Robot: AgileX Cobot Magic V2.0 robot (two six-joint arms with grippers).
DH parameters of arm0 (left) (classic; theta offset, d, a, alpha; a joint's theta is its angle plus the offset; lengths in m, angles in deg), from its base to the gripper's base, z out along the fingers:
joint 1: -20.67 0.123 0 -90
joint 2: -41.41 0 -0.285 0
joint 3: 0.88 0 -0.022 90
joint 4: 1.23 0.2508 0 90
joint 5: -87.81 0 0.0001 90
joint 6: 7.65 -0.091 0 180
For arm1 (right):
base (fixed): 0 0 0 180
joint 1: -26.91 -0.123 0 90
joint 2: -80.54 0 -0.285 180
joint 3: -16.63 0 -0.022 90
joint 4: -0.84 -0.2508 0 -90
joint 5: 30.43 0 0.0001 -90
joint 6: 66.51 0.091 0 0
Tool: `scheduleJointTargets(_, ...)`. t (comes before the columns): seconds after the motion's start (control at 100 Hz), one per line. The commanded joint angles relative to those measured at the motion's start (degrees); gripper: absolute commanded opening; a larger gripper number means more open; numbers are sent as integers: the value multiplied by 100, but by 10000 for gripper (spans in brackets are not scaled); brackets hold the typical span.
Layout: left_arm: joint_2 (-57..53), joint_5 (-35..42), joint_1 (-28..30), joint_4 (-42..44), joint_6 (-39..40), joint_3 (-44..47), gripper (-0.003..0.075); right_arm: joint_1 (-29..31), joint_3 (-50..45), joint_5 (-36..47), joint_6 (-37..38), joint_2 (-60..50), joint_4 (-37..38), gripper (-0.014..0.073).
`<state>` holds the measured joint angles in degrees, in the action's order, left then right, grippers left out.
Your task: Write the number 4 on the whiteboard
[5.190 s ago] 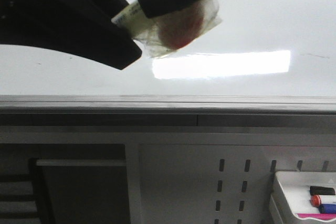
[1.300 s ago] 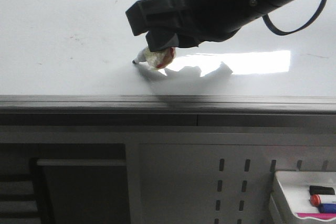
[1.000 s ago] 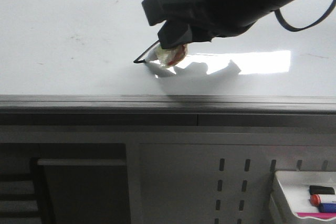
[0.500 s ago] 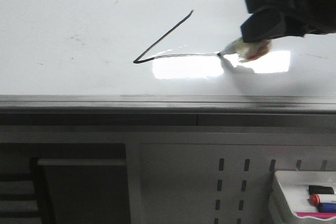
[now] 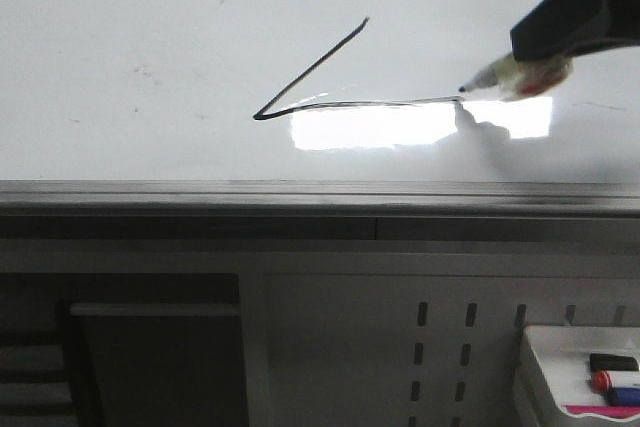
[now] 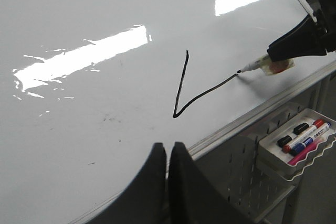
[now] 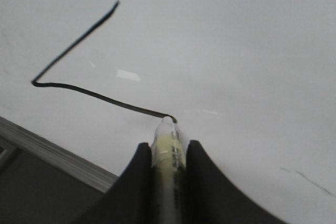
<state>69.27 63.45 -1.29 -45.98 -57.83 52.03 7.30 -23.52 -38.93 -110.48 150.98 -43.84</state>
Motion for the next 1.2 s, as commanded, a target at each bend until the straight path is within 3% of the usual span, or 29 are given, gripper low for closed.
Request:
scheduleJointTargets(0.0, 22, 298, 6, -175, 48, -150, -20, -61, 393, 56, -26, -307, -9, -62)
scheduleJointTargets(0.63, 22, 298, 6, -177, 48, -150, -20, -171, 1502, 29, -26, 668, 14, -62)
scheduleJointTargets(1.19, 22, 298, 6, -177, 48, -150, -20, -171, 1507, 67, -26, 1148, 67, -62)
